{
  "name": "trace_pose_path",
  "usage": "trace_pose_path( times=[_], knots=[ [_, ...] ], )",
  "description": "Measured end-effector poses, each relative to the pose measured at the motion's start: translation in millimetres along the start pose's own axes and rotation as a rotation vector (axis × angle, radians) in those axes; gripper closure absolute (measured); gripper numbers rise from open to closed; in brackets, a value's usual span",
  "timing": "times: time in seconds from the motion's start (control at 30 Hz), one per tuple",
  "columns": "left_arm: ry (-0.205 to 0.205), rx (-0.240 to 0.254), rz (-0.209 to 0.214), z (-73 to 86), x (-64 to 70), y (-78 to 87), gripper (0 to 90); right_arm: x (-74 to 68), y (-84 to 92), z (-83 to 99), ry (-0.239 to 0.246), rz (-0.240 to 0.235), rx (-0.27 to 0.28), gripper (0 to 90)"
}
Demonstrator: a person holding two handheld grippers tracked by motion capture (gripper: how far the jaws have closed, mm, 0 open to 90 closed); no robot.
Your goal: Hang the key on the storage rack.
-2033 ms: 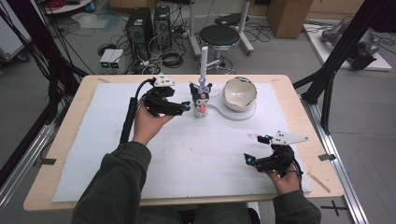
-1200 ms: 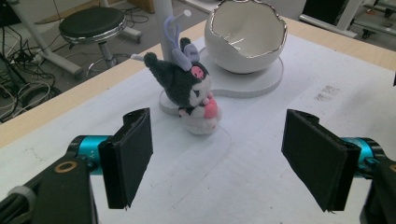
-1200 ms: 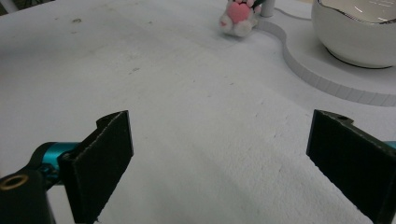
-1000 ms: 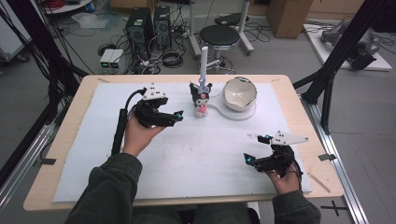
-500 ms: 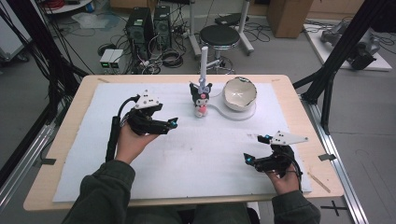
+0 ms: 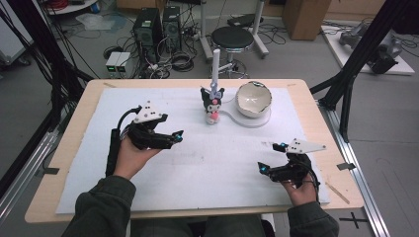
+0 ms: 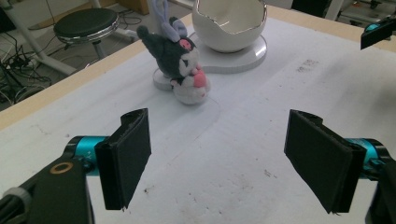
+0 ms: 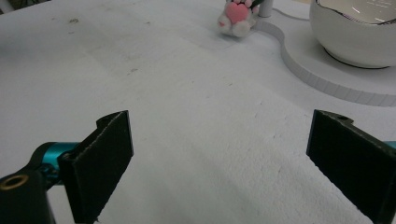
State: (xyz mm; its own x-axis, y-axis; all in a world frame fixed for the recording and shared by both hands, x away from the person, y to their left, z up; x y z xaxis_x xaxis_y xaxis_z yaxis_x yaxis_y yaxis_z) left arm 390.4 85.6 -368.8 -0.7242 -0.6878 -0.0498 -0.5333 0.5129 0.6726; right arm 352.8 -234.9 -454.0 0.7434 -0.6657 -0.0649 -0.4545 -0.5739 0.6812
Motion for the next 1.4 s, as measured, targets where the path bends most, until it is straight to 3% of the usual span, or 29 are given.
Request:
trace_pose_path(
  times=[0.7, 1.4],
  knots=[
    [0.029, 0.005, 0.004, 30.0, 7.9, 1.8, 23.1, 0.0, -0.4, 0.1, 0.000, 0.005, -0.003, 6.2],
    [0.039, 0.025, -0.002, 43.5, 12.8, 9.8, 23.1, 0.7, -0.2, 0.6, -0.005, 0.007, -0.003, 6.2]
  ],
)
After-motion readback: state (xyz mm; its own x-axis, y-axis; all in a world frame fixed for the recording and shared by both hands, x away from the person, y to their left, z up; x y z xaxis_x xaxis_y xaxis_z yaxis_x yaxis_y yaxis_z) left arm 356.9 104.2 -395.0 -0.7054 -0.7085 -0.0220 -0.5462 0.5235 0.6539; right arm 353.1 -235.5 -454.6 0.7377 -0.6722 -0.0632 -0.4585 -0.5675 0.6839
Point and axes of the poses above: each handheld gripper's, and its own axes: y roughly backward along the jaws, z roughly out of its underside, x roughly to its right, the point moved 9 cm from there along -y, roughly forward along the jaws, and after that the axes turned 15 degrees about -x, right-handed, at the moved point
